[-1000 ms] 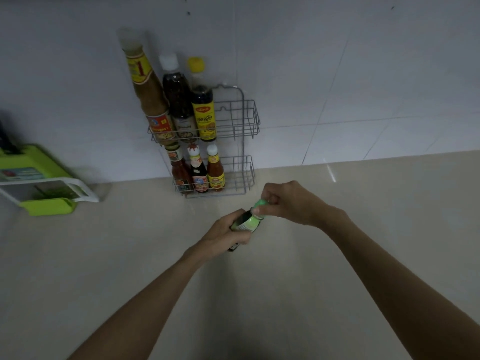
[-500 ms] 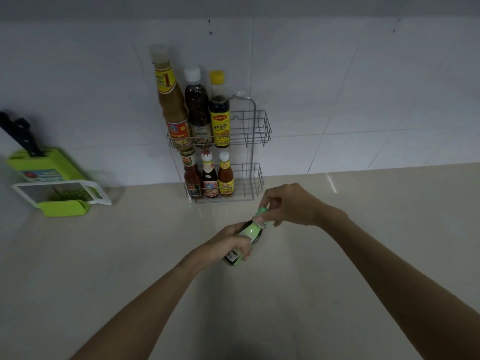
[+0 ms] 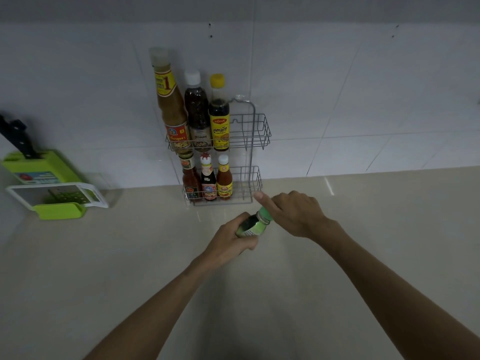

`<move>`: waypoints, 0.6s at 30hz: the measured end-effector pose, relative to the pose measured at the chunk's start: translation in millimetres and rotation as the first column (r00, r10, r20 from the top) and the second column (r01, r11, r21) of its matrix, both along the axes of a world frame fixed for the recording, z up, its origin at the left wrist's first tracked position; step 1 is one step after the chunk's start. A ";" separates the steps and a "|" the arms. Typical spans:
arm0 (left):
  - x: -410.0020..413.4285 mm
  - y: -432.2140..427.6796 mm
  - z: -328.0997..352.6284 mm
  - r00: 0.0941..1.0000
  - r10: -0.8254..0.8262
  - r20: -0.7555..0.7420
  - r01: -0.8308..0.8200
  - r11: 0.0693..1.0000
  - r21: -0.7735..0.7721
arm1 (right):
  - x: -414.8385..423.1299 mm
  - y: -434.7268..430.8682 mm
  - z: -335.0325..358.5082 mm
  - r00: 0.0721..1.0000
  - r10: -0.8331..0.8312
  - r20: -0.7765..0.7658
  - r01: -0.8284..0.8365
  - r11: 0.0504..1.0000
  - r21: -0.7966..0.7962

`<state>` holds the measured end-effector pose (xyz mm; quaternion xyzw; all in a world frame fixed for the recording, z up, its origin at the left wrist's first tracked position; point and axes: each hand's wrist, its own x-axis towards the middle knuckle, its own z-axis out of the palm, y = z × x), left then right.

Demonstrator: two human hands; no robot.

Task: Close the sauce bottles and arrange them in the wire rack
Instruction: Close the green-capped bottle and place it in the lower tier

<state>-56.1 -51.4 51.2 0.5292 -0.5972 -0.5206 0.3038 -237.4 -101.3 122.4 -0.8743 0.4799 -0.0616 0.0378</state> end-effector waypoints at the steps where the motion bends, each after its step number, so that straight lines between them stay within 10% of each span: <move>1: 2.1 -0.5 1.2 1.000 0.006 -0.011 -0.006 1.000 0.017 | -0.9 1.3 1.7 0.996 0.004 0.090 -0.009 0.998 0.056; 6: -1.1 0.6 5.4 0.982 0.042 0.185 -0.016 0.990 -0.139 | -2.2 9.0 -15.5 0.994 0.081 -0.078 -0.092 0.983 -0.156; 10: -11.7 2.6 -3.2 0.712 0.336 0.617 0.038 0.858 -0.511 | 6.7 7.9 -27.8 0.989 -0.057 -0.134 0.066 0.996 0.061; 15: 1.3 0.8 2.7 0.925 0.164 0.343 -0.067 0.959 -0.277 | 0.5 3.4 -11.3 0.935 -0.093 0.342 -0.040 0.932 0.361; 18: -2.0 -0.3 4.9 0.953 0.175 0.246 -0.107 0.958 -0.266 | -1.2 6.9 -1.1 0.919 0.121 0.375 -0.173 0.979 0.109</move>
